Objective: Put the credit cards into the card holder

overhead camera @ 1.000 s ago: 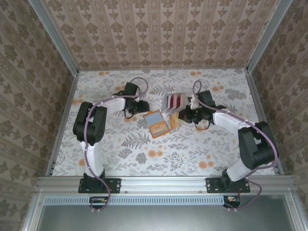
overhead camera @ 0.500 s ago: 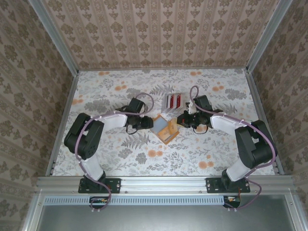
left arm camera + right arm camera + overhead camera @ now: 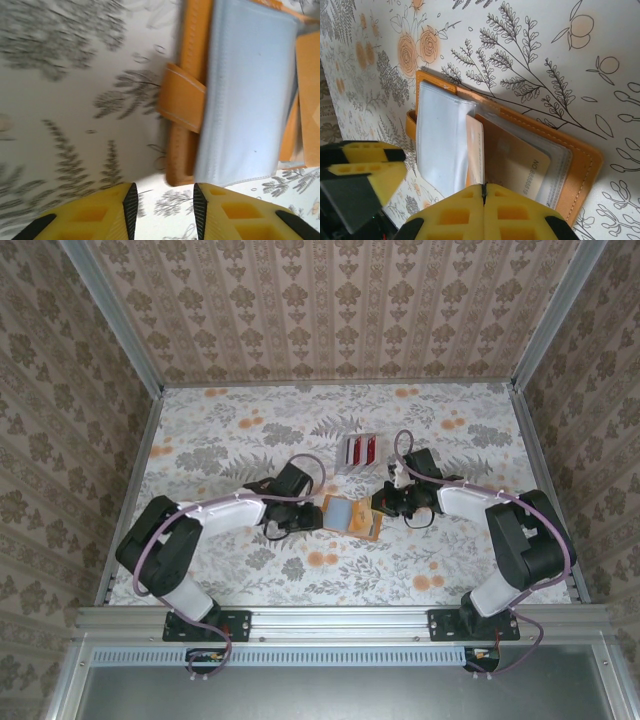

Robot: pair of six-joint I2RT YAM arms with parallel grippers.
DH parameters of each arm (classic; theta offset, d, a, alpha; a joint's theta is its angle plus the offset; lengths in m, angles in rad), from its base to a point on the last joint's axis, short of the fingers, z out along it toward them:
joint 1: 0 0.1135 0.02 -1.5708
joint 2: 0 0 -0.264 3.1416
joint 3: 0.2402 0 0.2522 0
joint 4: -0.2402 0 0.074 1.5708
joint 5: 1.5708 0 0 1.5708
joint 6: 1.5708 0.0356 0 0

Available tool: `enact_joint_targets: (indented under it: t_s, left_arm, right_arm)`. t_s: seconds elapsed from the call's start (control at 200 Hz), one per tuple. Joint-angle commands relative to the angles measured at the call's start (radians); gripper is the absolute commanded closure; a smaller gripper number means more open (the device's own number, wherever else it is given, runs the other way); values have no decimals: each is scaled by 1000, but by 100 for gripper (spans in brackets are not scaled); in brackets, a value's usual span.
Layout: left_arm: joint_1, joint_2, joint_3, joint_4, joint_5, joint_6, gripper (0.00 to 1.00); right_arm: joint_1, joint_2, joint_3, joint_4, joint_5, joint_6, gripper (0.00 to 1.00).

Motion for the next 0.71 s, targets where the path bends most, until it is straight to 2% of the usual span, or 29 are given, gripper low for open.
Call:
enact_joint_targets:
  t_s: [0.0,0.24,0.405,0.7]
  left_arm:
    - [47,-16,64,-83,-43,64,61]
    - [67,99,141,-46,7,116,62]
    - [41,168,170,-23,32,108,64]
    - [9,195,151,15,44,74,68]
  right_arm:
    - [-2,44,-12,64,-44,17,100]
    - [1,109,-5,112,-72,27,100]
    - [2,100,5,79,-43,7,100]
    - [60,92,56,-12,52,-25,100]
